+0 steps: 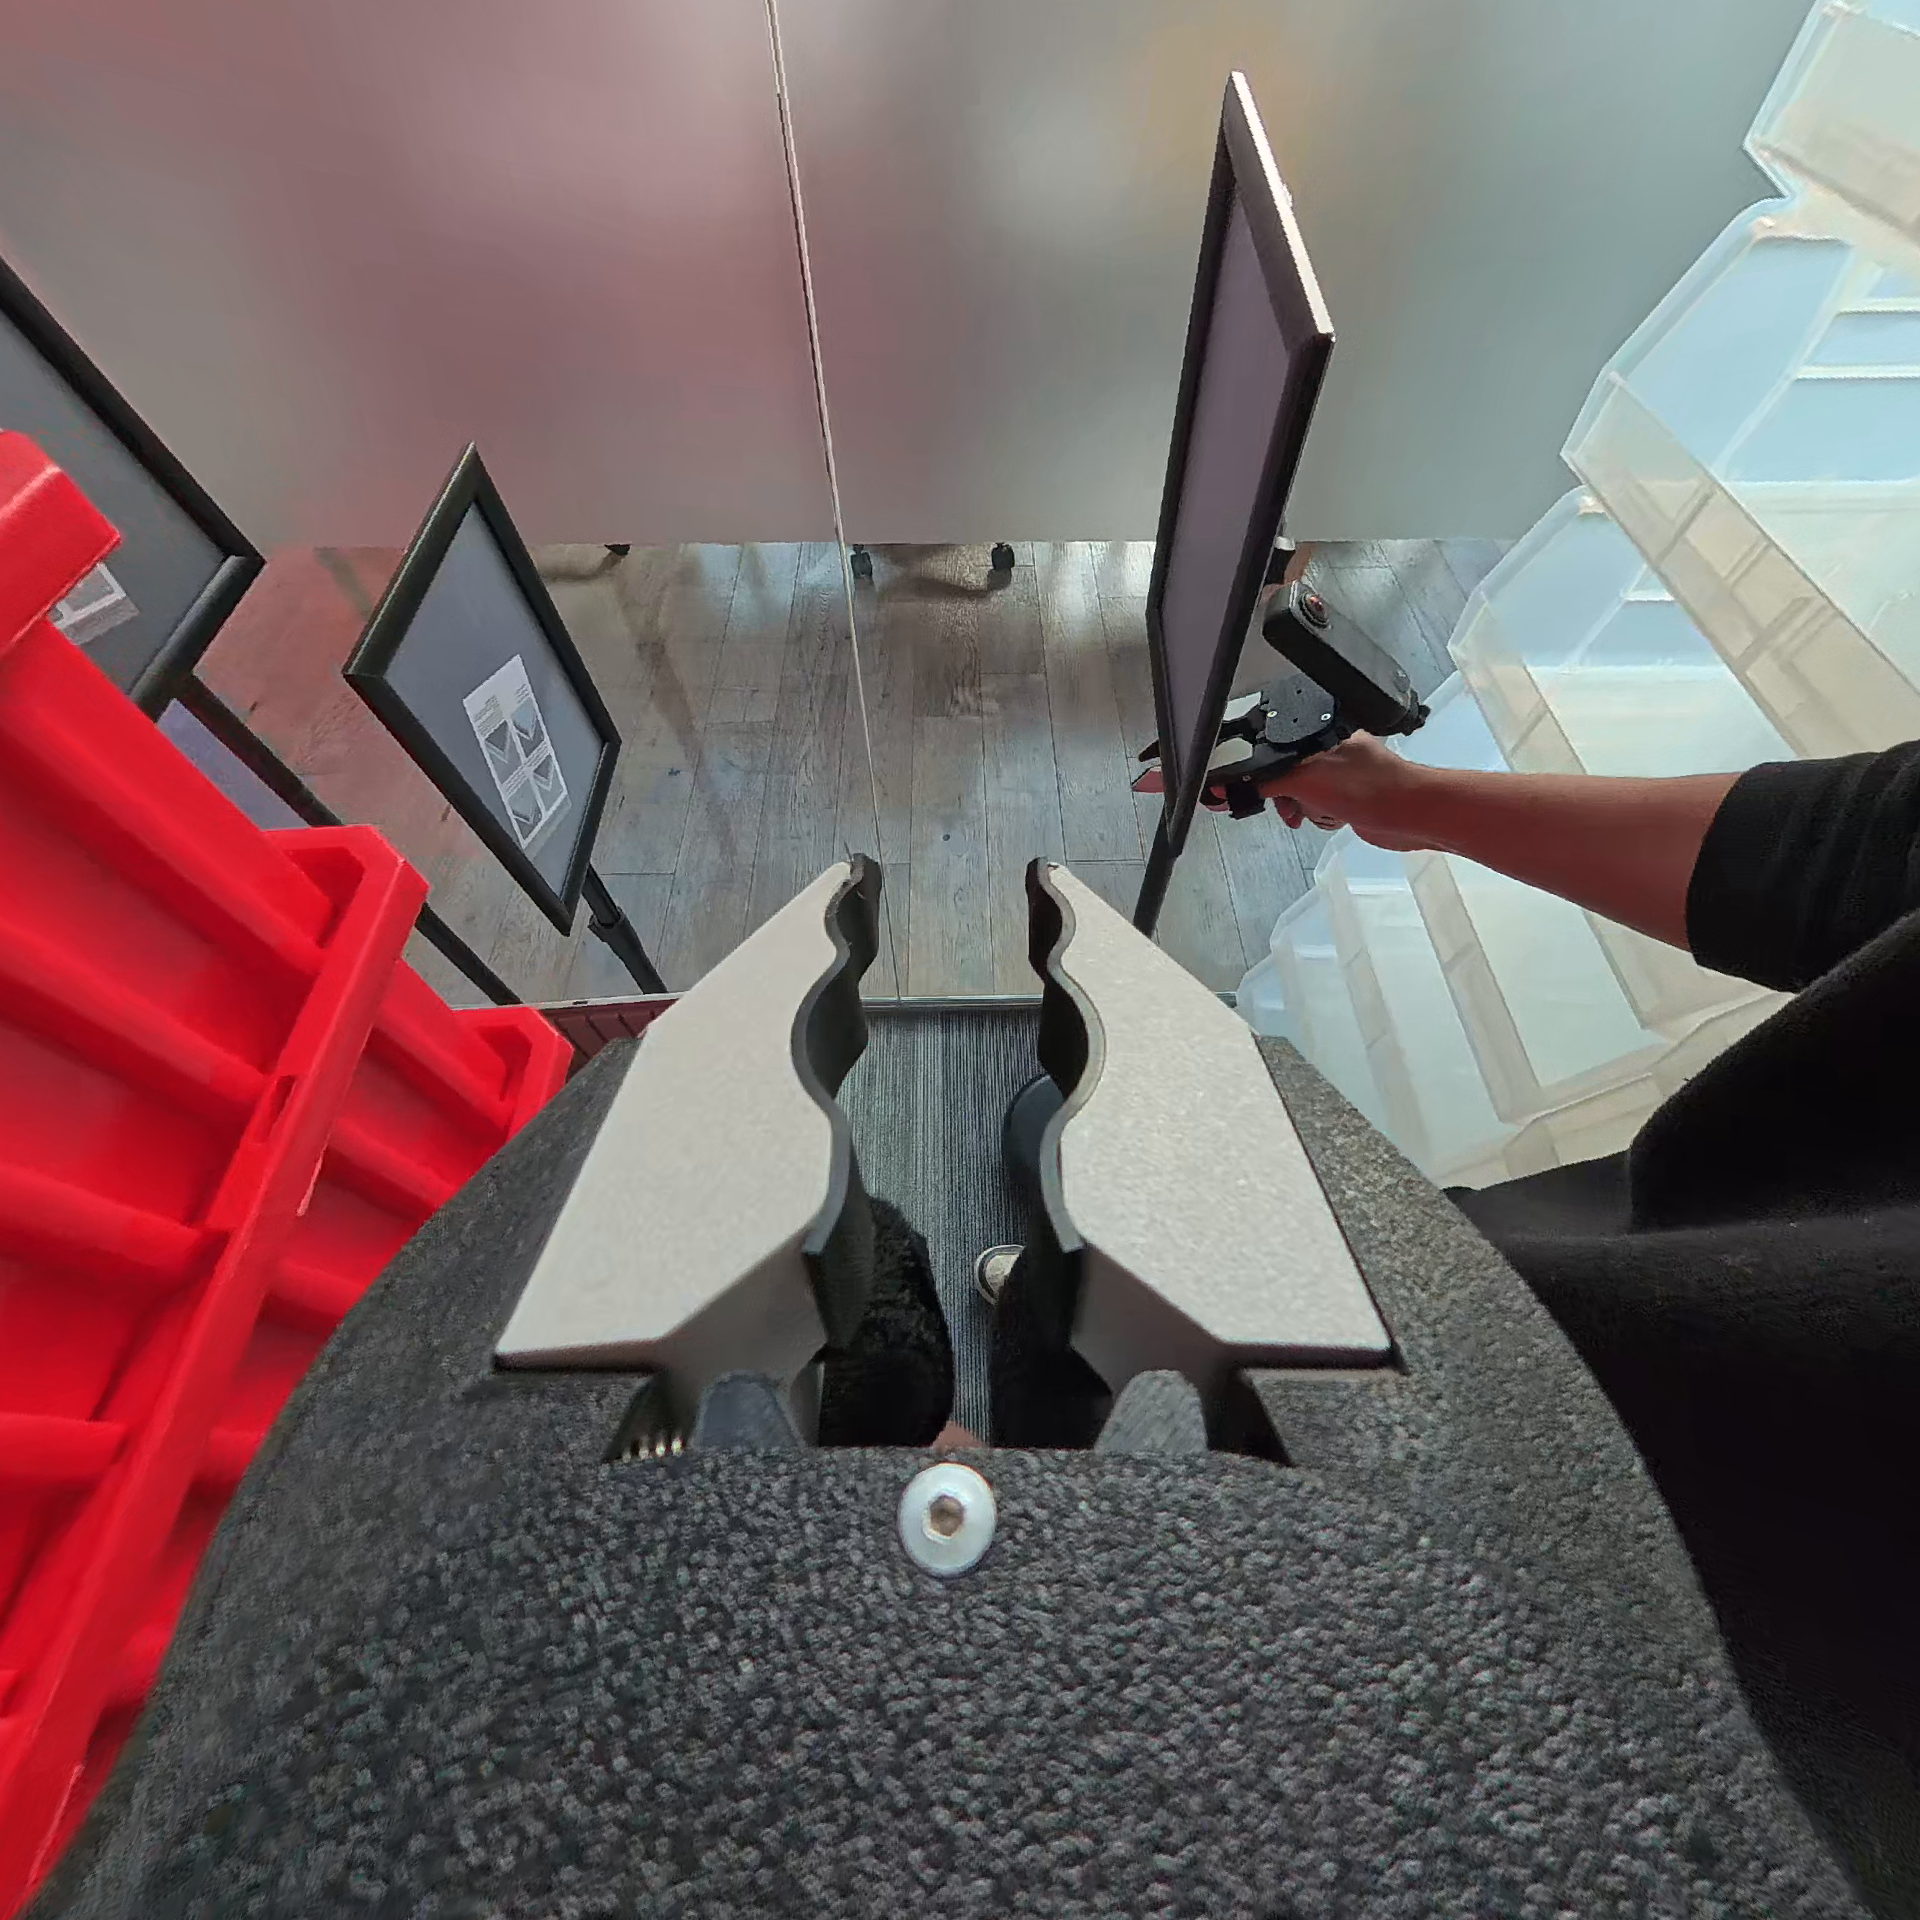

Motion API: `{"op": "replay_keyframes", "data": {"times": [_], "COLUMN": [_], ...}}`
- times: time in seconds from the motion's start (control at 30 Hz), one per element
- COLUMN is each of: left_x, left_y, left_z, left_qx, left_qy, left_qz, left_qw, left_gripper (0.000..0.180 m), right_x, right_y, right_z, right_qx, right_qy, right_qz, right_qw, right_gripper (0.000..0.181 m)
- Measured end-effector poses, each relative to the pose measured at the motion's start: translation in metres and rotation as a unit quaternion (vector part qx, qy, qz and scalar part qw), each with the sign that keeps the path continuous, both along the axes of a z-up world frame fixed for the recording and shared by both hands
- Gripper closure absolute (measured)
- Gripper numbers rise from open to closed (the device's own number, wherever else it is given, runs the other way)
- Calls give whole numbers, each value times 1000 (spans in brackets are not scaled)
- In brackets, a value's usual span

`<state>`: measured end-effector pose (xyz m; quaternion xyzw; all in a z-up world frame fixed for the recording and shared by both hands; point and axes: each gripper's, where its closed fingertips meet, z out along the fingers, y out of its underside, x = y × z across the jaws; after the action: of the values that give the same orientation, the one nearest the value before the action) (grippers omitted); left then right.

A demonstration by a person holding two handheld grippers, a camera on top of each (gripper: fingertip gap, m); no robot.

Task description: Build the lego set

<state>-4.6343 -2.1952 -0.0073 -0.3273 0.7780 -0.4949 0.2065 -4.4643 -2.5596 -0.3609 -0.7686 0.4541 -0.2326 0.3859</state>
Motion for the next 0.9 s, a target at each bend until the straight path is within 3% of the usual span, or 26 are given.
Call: {"op": "replay_keyframes", "data": {"times": [0.43,0.57,0.73,0.9], "left_x": [23,30,38,46], "left_y": [-46,-58,-69,-76], "left_z": [-8,-3,5,2], "left_qx": [8,2,-6,3], "left_qy": [23,18,11,15], "left_qz": [-47,-61,-82,-94], "left_qw": [999,998,997,995], "left_gripper": [153,153,153,153], "right_x": [-23,-31,-40,-41], "right_y": [-53,-79,-101,-104], "right_z": [-43,-45,-46,-73], "right_qx": [-20,0,63,69], "right_qy": [12,7,1,-6], "right_qz": [-25,-95,-189,-296], "right_qw": [999,995,980,953], "right_gripper": [153,152,133,135]}}
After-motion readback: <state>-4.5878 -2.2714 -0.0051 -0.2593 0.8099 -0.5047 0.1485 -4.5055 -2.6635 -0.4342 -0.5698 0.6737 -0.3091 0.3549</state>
